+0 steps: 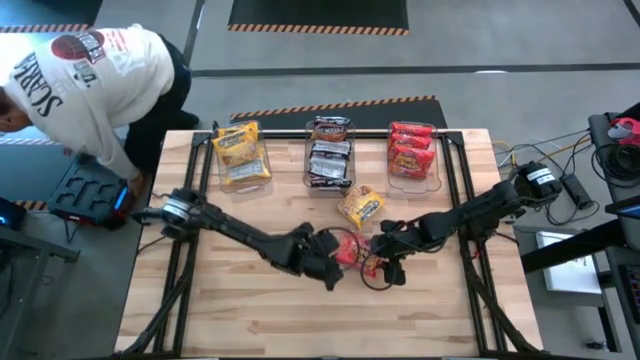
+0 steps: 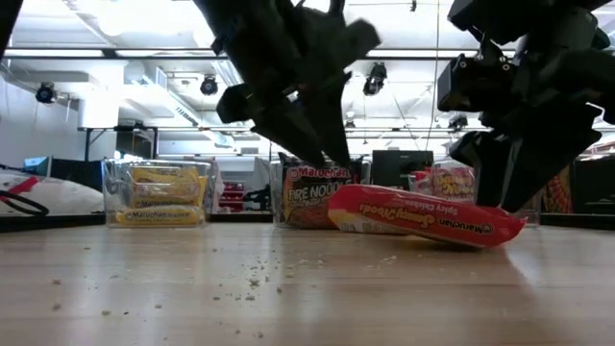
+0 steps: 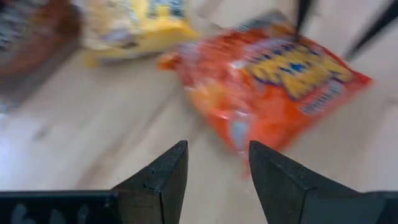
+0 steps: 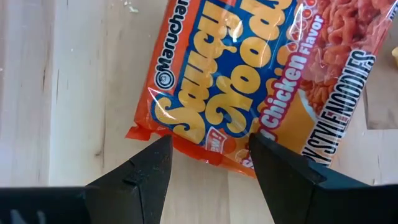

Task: Sort Maruchan noodles
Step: Put the orange instant noodle pack into the right transparent bin

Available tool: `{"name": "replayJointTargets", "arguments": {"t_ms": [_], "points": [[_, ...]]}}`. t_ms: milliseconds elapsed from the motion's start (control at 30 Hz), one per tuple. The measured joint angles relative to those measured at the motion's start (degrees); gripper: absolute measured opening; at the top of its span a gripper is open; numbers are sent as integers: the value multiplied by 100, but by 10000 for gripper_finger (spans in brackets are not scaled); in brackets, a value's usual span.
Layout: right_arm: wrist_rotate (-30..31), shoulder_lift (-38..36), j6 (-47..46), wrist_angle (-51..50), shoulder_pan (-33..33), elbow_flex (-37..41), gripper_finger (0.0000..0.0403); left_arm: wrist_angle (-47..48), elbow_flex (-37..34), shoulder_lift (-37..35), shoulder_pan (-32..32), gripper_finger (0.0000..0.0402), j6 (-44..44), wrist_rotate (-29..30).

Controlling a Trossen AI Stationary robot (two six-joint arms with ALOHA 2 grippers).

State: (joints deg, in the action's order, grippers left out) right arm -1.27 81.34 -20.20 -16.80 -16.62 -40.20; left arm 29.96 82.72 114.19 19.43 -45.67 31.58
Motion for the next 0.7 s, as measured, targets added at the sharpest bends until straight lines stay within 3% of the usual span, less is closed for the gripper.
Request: {"name": "replayJointTargets", "arguments": {"t_ms": [100,233,433,567,700], "points": [[-4,0,-43,-28,0,2,207,149,-2,-112,-131,152,10,-109],[-12,0,-20,-91,0,8,207,124,-75,-140,-249,152,109,-741],[-17,33,32,-298,0,90,207,41,-814,-338,-364,152,-615,-1140],[1,22,64,-216,0,231,207,-1396,-1687,-791,-389,152,-770,-1362],[4,13,62,-52,0,308,207,-3709,-2682,-1254,-468,153,-715,-1574]]}}
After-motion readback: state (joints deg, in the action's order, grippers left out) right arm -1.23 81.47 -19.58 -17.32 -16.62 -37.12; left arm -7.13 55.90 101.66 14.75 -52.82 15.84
